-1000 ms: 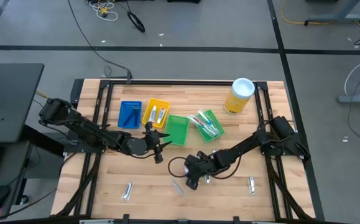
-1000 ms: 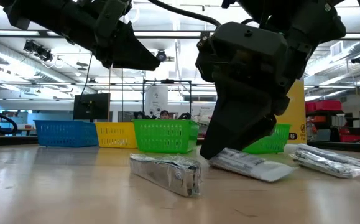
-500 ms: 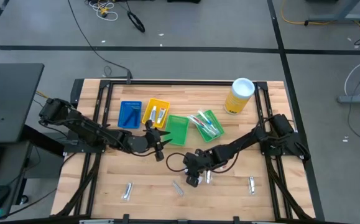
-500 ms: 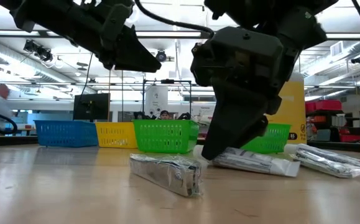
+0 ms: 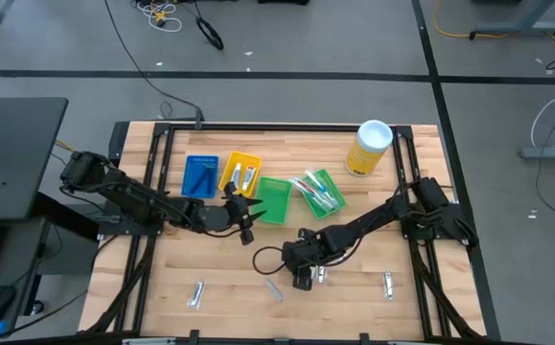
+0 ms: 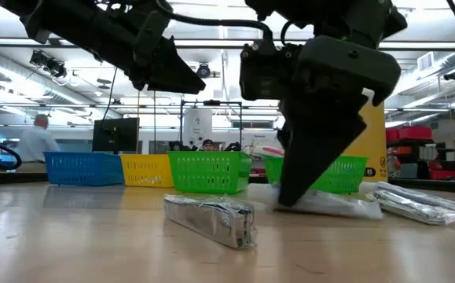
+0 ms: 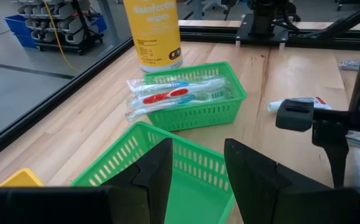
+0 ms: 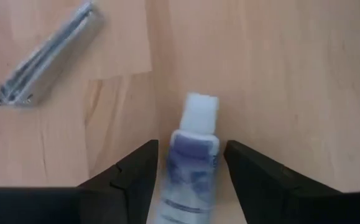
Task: Pick & Place Travel size toiletries
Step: Put the white toothpaste into the yellow bin
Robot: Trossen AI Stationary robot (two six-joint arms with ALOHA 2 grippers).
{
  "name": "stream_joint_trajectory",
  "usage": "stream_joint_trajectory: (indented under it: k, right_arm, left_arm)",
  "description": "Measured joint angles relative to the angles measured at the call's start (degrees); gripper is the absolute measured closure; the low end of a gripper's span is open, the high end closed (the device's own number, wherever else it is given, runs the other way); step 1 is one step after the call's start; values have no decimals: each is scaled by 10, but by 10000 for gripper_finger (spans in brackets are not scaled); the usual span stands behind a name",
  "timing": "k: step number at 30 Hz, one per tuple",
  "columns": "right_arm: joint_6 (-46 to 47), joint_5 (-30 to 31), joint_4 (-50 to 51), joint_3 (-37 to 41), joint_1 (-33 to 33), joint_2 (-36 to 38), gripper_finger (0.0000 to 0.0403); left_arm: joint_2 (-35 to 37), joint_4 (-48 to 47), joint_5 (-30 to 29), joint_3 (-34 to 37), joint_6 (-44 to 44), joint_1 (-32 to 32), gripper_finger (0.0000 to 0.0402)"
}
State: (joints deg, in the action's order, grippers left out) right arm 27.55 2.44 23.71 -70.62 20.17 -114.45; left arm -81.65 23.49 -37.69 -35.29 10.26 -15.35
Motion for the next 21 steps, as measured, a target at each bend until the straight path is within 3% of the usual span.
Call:
stream_joint_trajectory:
  k: [6,12,21]
  right_arm:
    - [24,-1,11,-5,-1,-3,198]
    - [-47,39,23,-5,7,-11,202]
    - [-73,52,18,-4,10,-12,250]
  left_arm:
    - [0,0,13,0,0,1,248]
    - [0,0,13,0,0,1,248]
    - [0,0,13,0,0,1,248]
